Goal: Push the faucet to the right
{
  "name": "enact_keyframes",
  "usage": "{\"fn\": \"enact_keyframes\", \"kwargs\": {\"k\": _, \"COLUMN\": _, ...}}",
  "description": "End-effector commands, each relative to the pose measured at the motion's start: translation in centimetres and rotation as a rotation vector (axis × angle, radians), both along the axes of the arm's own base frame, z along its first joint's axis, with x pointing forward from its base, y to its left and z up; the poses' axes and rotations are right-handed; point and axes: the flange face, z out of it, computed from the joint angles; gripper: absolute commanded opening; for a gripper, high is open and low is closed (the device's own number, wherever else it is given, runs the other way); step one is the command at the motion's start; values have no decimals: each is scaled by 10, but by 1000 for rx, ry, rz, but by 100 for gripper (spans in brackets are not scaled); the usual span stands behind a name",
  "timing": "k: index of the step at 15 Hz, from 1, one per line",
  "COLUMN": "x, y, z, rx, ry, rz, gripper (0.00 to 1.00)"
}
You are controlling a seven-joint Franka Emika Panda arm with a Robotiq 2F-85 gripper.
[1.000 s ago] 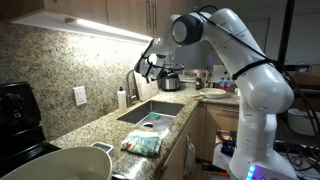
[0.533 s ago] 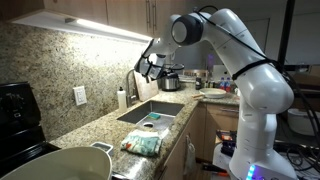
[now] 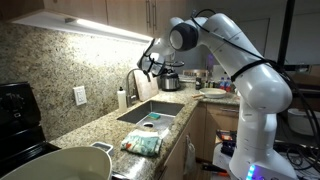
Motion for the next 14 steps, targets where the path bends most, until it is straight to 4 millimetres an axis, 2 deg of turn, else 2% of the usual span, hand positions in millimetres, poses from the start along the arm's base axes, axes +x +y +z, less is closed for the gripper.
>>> {"fn": "enact_keyframes", "kwargs": {"k": 1, "x": -4, "y": -43, "z": 9, "rx": -6, "ry": -6, "rz": -52, "gripper": 100}}
{"fn": "enact_keyframes", "kwargs": {"k": 6, "x": -9, "y": -79, "z": 18, "rx": -17, "ry": -19, "rz": -109, "gripper": 100}}
{"fn": "enact_keyframes", "kwargs": {"k": 8, "x": -5, "y": -82, "z": 25, "rx": -3, "ry": -7, "rz": -94, "gripper": 100}}
{"fn": "enact_keyframes", "kwargs": {"k": 12, "x": -5, "y": -27, "z": 21, "rx": 42, "ry": 57, "rz": 47, "gripper": 100}}
{"fn": "enact_keyframes", "kwargs": {"k": 14, "x": -12, "y": 0, "z": 18, "rx": 85, "ry": 93, "rz": 113, "gripper": 100}}
